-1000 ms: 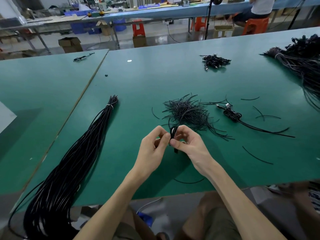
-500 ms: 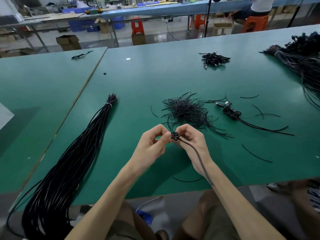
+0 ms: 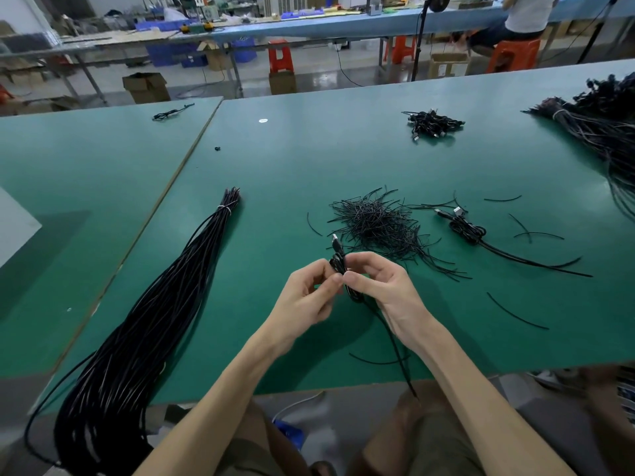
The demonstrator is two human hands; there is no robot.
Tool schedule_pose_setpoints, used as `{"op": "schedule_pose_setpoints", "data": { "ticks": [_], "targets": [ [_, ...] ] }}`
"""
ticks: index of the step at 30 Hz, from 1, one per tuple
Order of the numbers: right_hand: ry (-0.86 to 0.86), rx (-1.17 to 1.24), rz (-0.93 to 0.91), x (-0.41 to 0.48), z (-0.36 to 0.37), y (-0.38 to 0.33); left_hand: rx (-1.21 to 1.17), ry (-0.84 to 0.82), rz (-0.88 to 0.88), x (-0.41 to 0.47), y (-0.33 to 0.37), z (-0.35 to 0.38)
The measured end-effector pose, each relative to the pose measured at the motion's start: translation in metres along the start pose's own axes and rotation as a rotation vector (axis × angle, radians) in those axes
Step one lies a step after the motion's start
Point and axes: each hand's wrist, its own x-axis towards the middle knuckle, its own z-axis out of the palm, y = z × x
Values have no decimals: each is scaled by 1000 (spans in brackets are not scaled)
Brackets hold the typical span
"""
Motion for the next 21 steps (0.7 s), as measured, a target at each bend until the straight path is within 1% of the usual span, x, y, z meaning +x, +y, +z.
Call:
{"op": "schedule_pose_setpoints", "data": {
  "ticks": [6, 10, 12, 14, 18, 21],
  "targets": [
    [20, -7, -53, 0, -3, 4, -211, 42, -81, 8, -10, 8],
    [43, -73, -56, 0, -3, 5, -231, 43, -105, 13, -11, 5],
    [45, -80, -67, -1, -3, 5, -189, 76, -111, 16, -11, 4],
    [53, -77, -78, -1, -4, 7, -86, 135, -78, 17, -10, 4],
    [105, -72, -61, 0, -3, 9, 133, 283, 90, 15, -4, 3],
    [47, -97, -55, -4, 1, 4, 257, 357, 162, 14, -4, 0]
  ]
}}
